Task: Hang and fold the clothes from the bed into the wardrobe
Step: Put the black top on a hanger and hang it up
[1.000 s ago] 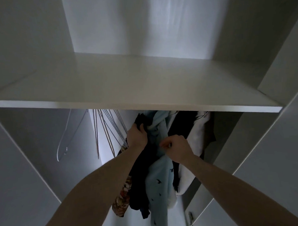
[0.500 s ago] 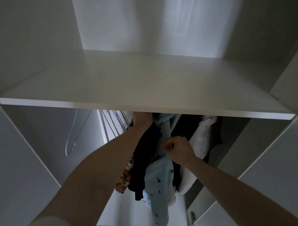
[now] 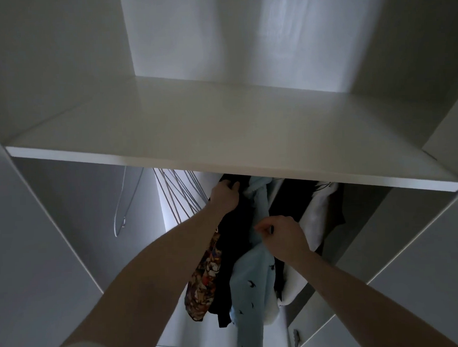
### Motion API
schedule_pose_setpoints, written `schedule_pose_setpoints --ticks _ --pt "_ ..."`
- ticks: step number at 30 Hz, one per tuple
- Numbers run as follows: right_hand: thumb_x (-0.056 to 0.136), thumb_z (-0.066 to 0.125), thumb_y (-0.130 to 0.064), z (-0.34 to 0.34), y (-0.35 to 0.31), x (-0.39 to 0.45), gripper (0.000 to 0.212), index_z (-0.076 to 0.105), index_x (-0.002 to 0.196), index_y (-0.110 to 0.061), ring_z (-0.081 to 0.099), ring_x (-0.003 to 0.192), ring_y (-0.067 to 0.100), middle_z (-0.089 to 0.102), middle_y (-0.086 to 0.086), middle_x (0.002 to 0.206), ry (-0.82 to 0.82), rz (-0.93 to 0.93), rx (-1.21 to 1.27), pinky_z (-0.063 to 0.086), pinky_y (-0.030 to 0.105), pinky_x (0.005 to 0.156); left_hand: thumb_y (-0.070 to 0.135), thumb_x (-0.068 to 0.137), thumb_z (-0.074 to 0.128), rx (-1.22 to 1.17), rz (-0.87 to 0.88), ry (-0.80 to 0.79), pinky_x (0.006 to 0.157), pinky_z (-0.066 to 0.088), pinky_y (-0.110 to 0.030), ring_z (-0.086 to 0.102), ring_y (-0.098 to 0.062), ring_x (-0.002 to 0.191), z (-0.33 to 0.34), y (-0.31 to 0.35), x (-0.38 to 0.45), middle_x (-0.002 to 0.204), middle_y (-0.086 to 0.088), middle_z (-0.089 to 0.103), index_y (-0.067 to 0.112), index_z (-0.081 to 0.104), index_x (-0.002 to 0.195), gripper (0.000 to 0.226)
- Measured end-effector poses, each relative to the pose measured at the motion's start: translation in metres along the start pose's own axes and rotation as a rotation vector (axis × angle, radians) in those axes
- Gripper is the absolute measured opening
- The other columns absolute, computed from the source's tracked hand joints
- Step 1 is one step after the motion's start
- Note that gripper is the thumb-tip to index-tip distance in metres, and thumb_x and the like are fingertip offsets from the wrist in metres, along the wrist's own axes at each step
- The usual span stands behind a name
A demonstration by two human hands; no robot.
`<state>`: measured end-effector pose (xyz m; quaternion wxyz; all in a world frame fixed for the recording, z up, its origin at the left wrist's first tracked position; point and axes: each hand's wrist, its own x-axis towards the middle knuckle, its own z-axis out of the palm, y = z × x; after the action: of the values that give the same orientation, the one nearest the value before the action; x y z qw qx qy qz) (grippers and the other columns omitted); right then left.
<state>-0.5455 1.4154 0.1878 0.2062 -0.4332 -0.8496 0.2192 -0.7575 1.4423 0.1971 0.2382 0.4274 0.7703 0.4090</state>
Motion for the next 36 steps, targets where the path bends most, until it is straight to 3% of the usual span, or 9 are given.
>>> schedule_pose_setpoints --ticks 4,8,16,20,23,26,29,33,36 --pt "0.083 0.064 -0.008 0.010 -0.004 -0.007 0.033 0.079 0.107 -0.025 0.059 0.094 0.020 0.074 -0.002 0.097 0.107 -0.076 -0.147 0.050 0.027 0.074 0.021 0.103 0.040 0.122 0.061 -0.031 0.064 0.045 -0.027 0.063 -0.025 0.082 -0.016 -0.029 -0.020 0.091 -0.011 0.065 0.008 0.070 0.096 0.034" --pt "0.074 0.071 -0.006 0.021 -0.029 -0.004 0.034 0.077 0.104 -0.021 0.058 0.091 0.027 0.074 -0.001 0.096 0.132 -0.167 -0.217 0.050 0.035 0.074 0.026 0.096 0.046 0.337 0.050 0.037 0.080 0.054 -0.033 0.064 -0.029 0.102 -0.045 -0.060 -0.039 0.125 -0.008 0.052 0.017 0.067 0.120 0.033" --pt "0.086 0.060 -0.013 0.039 -0.096 0.014 0.060 0.050 0.145 -0.019 0.051 0.119 0.025 0.049 -0.001 0.142 -0.150 -0.245 -0.260 0.047 0.037 0.103 0.037 0.094 0.061 0.708 0.140 -0.025 0.072 0.052 -0.033 0.067 -0.027 0.094 -0.070 -0.081 -0.045 0.135 -0.007 0.038 0.025 0.042 0.148 0.058" --pt "0.089 0.061 -0.013 0.044 -0.107 0.030 0.070 0.036 0.155 -0.017 0.043 0.132 0.028 0.029 -0.002 0.161 -0.307 -0.187 -0.407 0.045 0.040 0.108 0.028 0.088 0.068 0.824 0.222 -0.050 0.084 0.055 -0.040 0.060 -0.032 0.109 -0.072 -0.068 -0.026 0.152 -0.013 0.025 0.025 0.036 0.152 0.071" --pt "0.090 0.058 -0.009 0.044 -0.111 0.039 0.073 0.030 0.157 -0.019 0.039 0.136 0.031 0.018 -0.003 0.166 -0.413 -0.137 -0.486 0.043 0.043 0.111 0.025 0.090 0.066 0.947 0.206 -0.091 0.089 0.053 -0.042 0.057 -0.033 0.114 -0.072 -0.060 -0.006 0.150 -0.016 0.032 0.025 0.033 0.153 0.071" --pt "0.092 0.058 -0.010 0.047 -0.112 0.042 0.074 0.028 0.158 -0.020 0.038 0.137 0.032 0.016 -0.002 0.167 -0.466 -0.113 -0.544 0.045 0.044 0.109 0.026 0.093 0.060 1.054 0.211 -0.168 0.087 0.052 -0.039 0.061 -0.030 0.111 -0.075 -0.056 0.009 0.134 -0.013 0.051 0.019 0.045 0.144 0.053" --pt "0.091 0.057 -0.012 0.053 -0.110 0.044 0.064 0.039 0.152 -0.018 0.041 0.133 0.031 0.028 0.002 0.158 -0.461 -0.092 -0.566 0.047 0.044 0.106 0.021 0.092 0.058 1.145 0.214 -0.216 0.080 0.049 -0.029 0.065 -0.020 0.103 -0.078 -0.058 0.020 0.117 -0.004 0.065 0.017 0.065 0.115 0.024" --pt "0.089 0.059 -0.013 0.055 -0.105 0.040 0.051 0.050 0.140 -0.016 0.046 0.123 0.027 0.043 0.006 0.138 -0.448 -0.027 -0.538 0.048 0.039 0.102 0.026 0.091 0.060 1.120 0.213 -0.224 0.084 0.050 -0.032 0.064 -0.024 0.108 -0.087 -0.072 0.030 0.116 -0.004 0.065 0.017 0.053 0.135 0.045" --pt "0.089 0.059 -0.014 0.053 -0.104 0.035 0.045 0.055 0.134 -0.017 0.053 0.116 0.023 0.048 0.002 0.130 -0.405 0.056 -0.479 0.052 0.036 0.092 0.029 0.094 0.058 1.116 0.196 -0.169 0.085 0.051 -0.035 0.064 -0.025 0.109 -0.098 -0.088 0.031 0.118 -0.005 0.062 0.016 0.055 0.131 0.039"
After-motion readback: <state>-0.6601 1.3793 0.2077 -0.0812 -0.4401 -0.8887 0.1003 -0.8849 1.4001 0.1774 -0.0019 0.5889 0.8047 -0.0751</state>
